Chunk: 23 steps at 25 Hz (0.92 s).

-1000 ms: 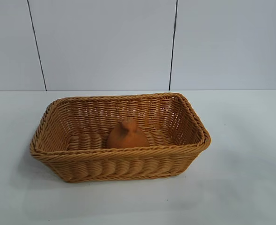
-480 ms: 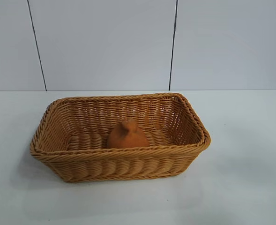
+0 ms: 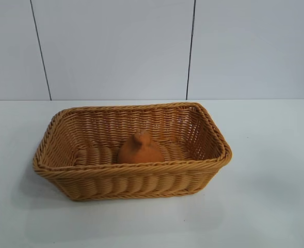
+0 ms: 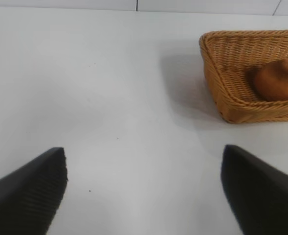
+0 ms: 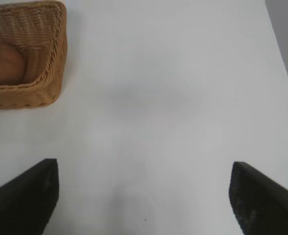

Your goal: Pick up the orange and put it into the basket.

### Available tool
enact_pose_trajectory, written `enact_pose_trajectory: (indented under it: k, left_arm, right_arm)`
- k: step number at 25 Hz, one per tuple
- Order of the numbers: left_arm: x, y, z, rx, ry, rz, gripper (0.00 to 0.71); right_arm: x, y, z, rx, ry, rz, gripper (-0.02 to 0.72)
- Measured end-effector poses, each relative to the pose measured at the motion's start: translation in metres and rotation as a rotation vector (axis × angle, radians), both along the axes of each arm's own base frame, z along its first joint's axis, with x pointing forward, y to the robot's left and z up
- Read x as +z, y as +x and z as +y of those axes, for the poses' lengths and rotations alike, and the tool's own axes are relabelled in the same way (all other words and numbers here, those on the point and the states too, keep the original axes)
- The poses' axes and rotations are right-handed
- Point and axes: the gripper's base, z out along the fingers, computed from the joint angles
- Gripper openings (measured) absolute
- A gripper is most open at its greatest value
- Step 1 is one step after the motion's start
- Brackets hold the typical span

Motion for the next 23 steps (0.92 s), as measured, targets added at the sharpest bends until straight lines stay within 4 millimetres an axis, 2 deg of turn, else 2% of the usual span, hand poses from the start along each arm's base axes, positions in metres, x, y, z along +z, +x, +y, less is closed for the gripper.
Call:
enact_pose_trajectory:
  k: [6, 23]
  left_arm:
    - [0.000, 0.000, 0.000, 0.000, 0.000, 0.000, 0.612]
    - [0.000, 0.000, 0.000, -0.001, -0.001, -0.001, 0.612]
  right_arm:
    - [0.000, -0.020, -0.001, 0.000, 0.008, -0.128, 0.652]
    - [0.000, -0.021, -0.002, -0.003, 0.003, -0.132, 0.652]
